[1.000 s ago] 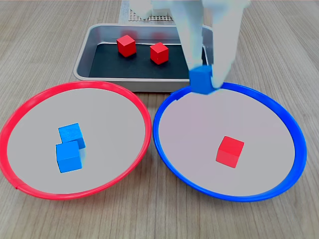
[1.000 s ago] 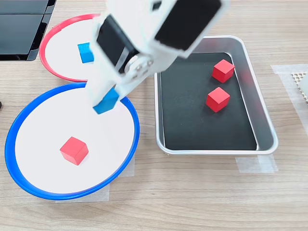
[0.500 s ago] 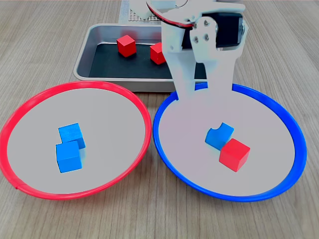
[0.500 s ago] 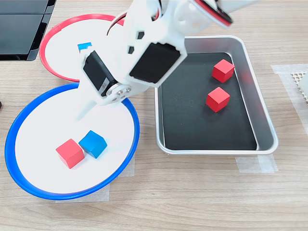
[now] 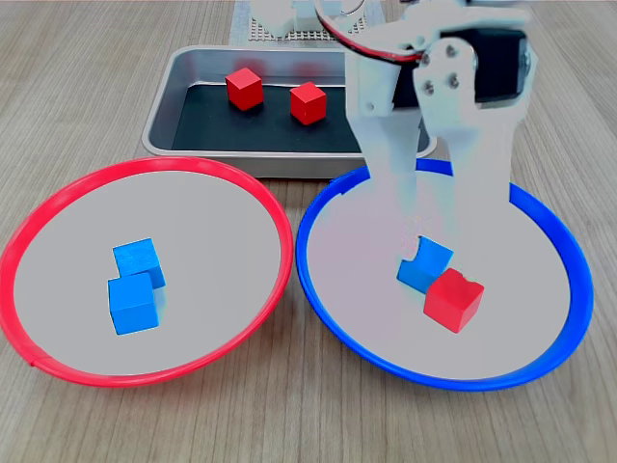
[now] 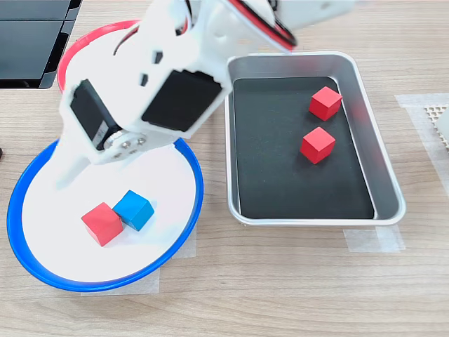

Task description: Resolve any anomalies and move all blocks to matching dishes

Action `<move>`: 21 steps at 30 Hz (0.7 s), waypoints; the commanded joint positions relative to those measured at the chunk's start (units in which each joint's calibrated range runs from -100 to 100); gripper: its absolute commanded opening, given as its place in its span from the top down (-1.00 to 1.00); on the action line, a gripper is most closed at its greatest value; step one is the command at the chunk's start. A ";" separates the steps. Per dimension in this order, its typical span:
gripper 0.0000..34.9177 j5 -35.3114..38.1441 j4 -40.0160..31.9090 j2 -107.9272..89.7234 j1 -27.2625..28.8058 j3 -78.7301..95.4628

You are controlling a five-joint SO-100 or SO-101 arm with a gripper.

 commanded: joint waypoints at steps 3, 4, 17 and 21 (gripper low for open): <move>0.17 3.13 0.21 3.81 -0.27 -6.71; 0.12 3.81 0.21 4.49 -0.56 -6.44; 0.69 6.25 -2.34 12.08 -4.32 -8.80; 0.99 6.45 -2.01 12.25 -4.60 -9.71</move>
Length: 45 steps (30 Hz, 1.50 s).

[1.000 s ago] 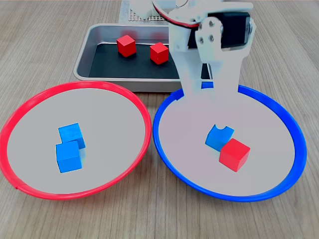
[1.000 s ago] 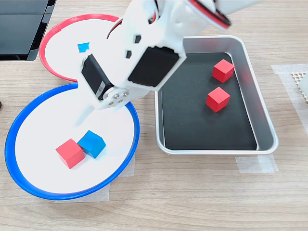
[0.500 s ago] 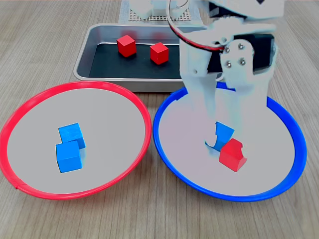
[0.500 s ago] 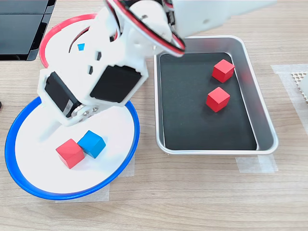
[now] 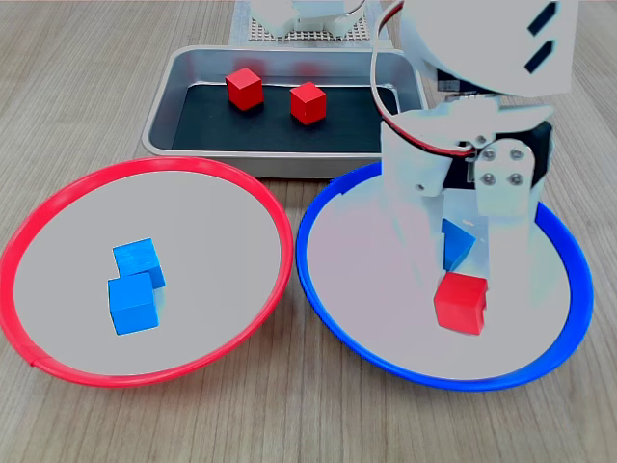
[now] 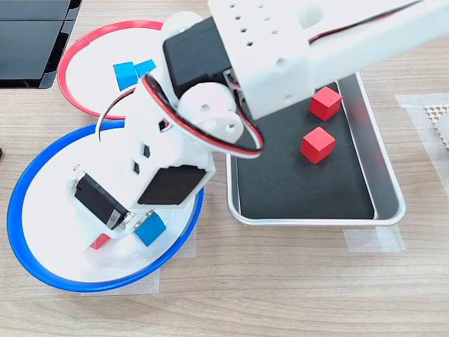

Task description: Resolve any anomalies and move all blocks to matching dishes

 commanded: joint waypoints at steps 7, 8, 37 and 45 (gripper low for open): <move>0.99 -4.49 4.07 -7.45 2.85 -2.46; 0.99 -5.13 5.89 -9.07 3.89 -2.46; -0.13 5.03 14.80 -8.56 30.99 -0.09; 0.01 6.40 14.47 -5.40 30.52 -2.46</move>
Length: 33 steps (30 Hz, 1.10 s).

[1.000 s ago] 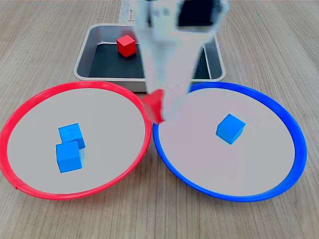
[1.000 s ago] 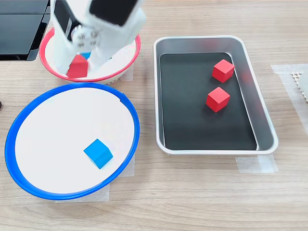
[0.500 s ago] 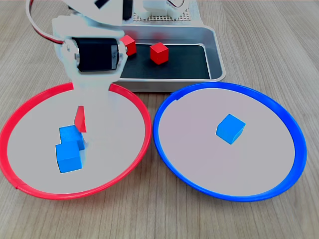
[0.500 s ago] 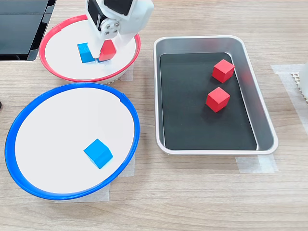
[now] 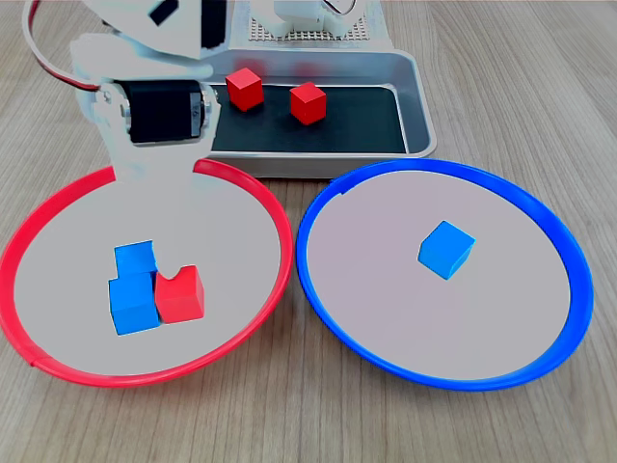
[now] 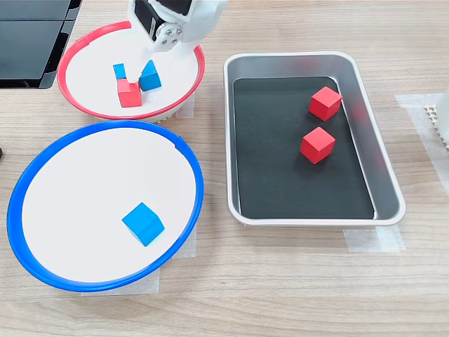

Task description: Resolve any anomalies and move all blocks to matching dishes

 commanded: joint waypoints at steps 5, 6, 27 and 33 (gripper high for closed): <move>0.17 -0.88 -1.12 1.16 -0.76 -4.82; 0.15 -1.22 -1.04 1.16 -0.76 -5.46; 0.20 9.04 8.78 0.14 2.54 -6.55; 0.20 9.13 8.21 2.02 0.75 -6.37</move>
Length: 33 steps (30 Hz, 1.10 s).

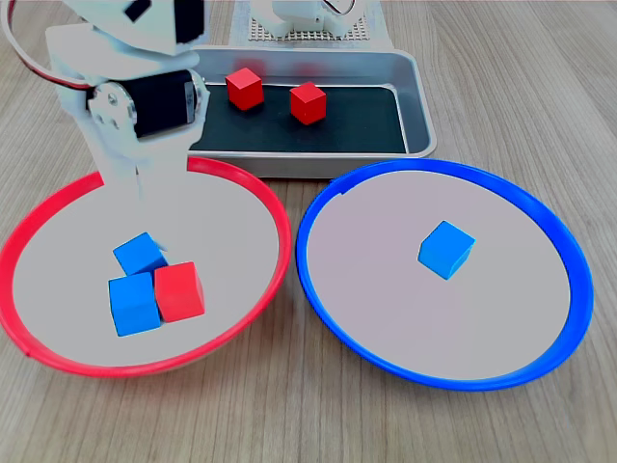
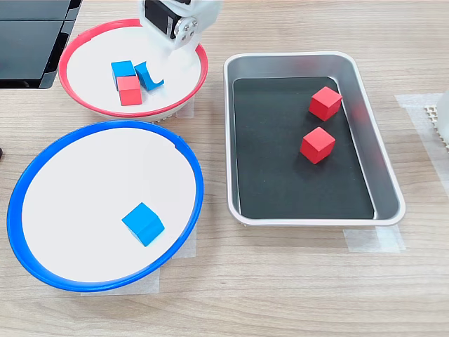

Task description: Resolve any anomalies and move all blocks to matching dishes

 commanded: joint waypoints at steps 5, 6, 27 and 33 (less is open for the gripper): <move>0.20 -0.15 -2.26 1.25 -2.33 -0.75; 0.20 -0.20 -2.75 1.59 -2.52 -0.84; 0.68 0.15 -8.28 5.17 0.21 -5.93; 0.99 -0.39 -7.46 2.10 -0.35 -4.66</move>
